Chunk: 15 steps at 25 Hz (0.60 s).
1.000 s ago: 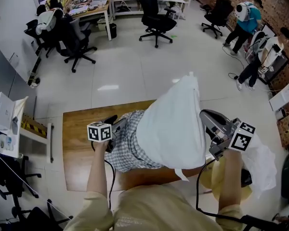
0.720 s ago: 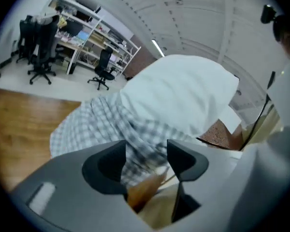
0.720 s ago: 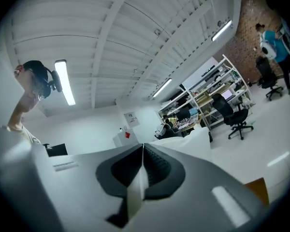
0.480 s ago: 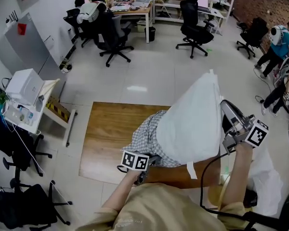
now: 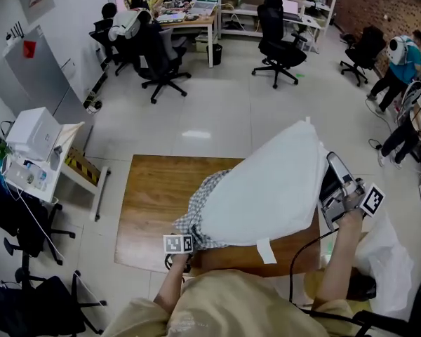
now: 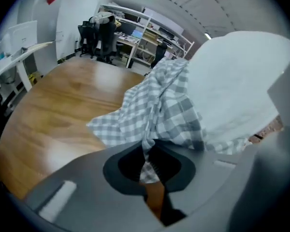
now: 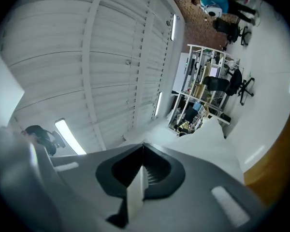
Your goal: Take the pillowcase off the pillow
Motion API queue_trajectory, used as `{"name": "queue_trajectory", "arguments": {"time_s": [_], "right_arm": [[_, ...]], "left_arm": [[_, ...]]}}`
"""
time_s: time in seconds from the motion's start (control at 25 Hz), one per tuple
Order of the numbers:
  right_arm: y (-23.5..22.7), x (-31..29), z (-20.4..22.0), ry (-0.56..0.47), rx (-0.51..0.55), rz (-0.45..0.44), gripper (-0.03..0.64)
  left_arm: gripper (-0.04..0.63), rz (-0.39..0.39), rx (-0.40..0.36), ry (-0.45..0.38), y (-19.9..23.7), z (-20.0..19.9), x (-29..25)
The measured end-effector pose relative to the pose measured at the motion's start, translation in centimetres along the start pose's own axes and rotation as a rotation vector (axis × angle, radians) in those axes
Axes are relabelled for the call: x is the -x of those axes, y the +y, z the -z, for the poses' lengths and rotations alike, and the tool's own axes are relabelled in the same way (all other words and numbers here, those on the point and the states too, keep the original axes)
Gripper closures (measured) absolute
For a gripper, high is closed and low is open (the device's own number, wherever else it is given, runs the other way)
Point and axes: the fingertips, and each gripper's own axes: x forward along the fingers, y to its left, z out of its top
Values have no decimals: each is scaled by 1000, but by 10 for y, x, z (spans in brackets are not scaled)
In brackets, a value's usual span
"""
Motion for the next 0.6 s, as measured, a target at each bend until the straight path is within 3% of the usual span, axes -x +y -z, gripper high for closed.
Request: {"name": "queue_trajectory", "arguments": {"time_s": [0.08, 0.2, 0.24, 0.28, 0.32, 0.36, 0.52, 0.6], "right_arm": [[3, -4, 11, 21, -4, -13, 615], [26, -18, 16, 31, 19, -68, 615], [33, -21, 15, 43, 41, -78, 614], [39, -24, 15, 62, 70, -80, 614], [43, -24, 16, 87, 104, -76, 614], [45, -22, 17, 112, 135, -68, 614], [51, -3, 14, 158, 189, -39, 614], [53, 2, 14, 173, 213, -17, 614]], "left_arm": [[565, 29, -1, 13, 13, -1, -7], [552, 227, -41, 29, -18, -15, 18], [499, 298, -42, 38, -27, -18, 30], [384, 352, -36, 46, -31, -19, 40], [211, 388, -26, 47, -28, -22, 51], [141, 409, -14, 32, -20, -27, 62], [121, 407, 39, -107, 18, -82, 106], [124, 414, 4, -174, 6, -128, 112]]}}
